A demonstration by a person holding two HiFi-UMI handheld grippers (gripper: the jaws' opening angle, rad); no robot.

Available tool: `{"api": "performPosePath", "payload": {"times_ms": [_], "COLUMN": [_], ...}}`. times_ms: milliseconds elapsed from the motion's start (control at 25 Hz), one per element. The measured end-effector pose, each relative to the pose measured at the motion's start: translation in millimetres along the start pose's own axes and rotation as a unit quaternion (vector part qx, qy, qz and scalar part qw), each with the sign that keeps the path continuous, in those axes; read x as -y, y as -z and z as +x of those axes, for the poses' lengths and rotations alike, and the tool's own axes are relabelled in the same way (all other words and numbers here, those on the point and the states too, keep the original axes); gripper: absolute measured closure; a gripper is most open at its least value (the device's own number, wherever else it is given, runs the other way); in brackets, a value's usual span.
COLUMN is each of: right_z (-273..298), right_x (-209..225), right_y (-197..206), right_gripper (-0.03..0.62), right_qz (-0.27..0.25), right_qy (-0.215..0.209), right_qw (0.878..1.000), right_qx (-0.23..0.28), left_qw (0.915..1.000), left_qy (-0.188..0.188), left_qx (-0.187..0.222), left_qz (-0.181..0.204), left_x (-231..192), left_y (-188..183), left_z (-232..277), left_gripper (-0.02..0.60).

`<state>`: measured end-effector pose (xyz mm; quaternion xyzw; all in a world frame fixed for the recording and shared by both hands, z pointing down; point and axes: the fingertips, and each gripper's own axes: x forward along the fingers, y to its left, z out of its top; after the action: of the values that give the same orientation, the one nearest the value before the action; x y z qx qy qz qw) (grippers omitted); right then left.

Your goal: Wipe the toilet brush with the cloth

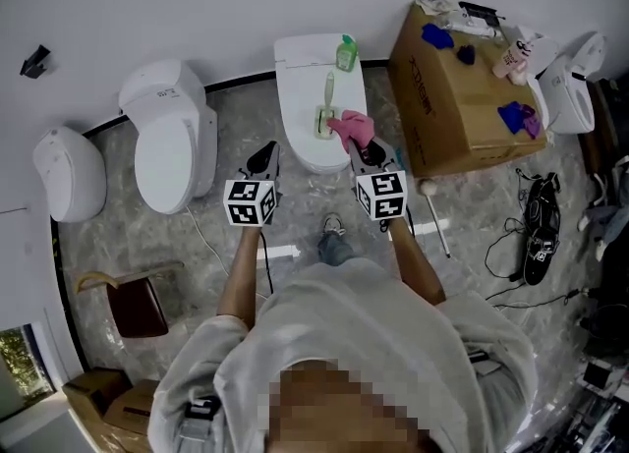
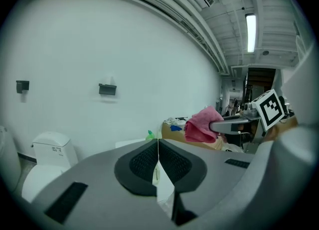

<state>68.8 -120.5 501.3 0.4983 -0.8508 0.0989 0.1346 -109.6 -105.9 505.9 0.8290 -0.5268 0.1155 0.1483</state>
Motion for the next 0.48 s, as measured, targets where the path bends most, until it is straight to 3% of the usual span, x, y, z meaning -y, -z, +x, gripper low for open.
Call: {"api": "performPosePath", "payload": {"times_ms": [480], "right_z": [88], "right_x": [36], "right_y": [-5], "right_gripper": [0.505], "right_qz": [0.007], "right_qy": [-0.049], "right_qw": [0.999], "right_qx": [-0.021], "left_qw": [0.9986], "left_qy": [-0.046], "left_qx": [-0.014], "left_qz": [-0.019], "left_x": [-35], "left_y": [-13], "left_z": [59], "left_gripper": [0.558]}}
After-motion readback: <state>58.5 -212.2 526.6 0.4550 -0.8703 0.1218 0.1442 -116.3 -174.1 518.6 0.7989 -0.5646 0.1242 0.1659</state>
